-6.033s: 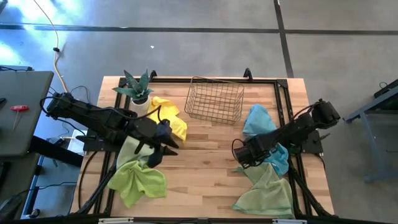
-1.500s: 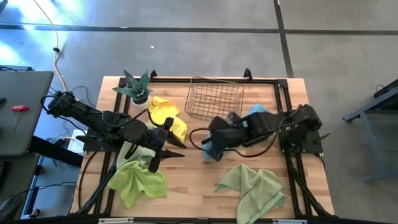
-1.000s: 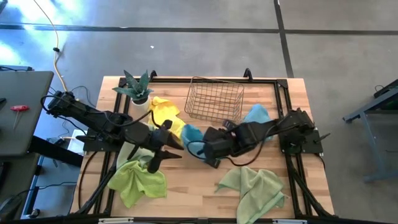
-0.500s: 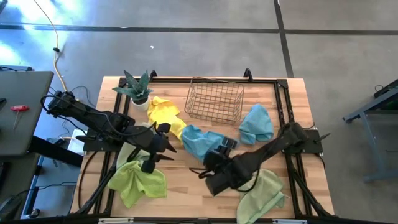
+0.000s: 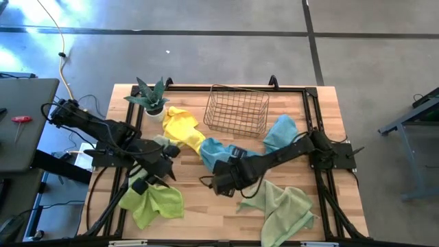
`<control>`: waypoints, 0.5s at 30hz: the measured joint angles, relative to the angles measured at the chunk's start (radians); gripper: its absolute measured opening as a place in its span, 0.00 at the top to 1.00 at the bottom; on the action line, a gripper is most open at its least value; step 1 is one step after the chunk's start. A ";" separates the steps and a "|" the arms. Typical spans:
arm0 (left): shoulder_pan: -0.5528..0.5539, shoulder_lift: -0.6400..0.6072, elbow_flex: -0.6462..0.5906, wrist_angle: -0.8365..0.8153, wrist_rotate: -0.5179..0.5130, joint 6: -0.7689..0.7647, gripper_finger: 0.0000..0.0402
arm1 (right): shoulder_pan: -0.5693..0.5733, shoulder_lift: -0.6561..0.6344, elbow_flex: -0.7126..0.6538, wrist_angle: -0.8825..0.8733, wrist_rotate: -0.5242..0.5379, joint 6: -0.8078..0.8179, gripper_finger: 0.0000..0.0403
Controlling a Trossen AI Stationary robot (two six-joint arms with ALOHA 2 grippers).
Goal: Fold microfiber towels
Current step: Fold the bottom blue microfiber cloth
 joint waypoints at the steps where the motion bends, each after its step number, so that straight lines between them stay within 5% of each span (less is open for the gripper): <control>1: -0.004 -0.011 0.000 -0.015 -0.017 0.008 0.67 | -0.005 0.000 -0.033 0.041 -0.018 -0.013 0.59; 9: -0.019 -0.107 -0.001 -0.117 -0.178 -0.048 0.67 | 0.000 0.000 -0.222 0.131 0.143 -0.092 0.59; 15: -0.019 -0.140 0.000 -0.094 -0.310 -0.134 0.67 | 0.002 0.000 -0.351 0.305 0.025 -0.263 0.59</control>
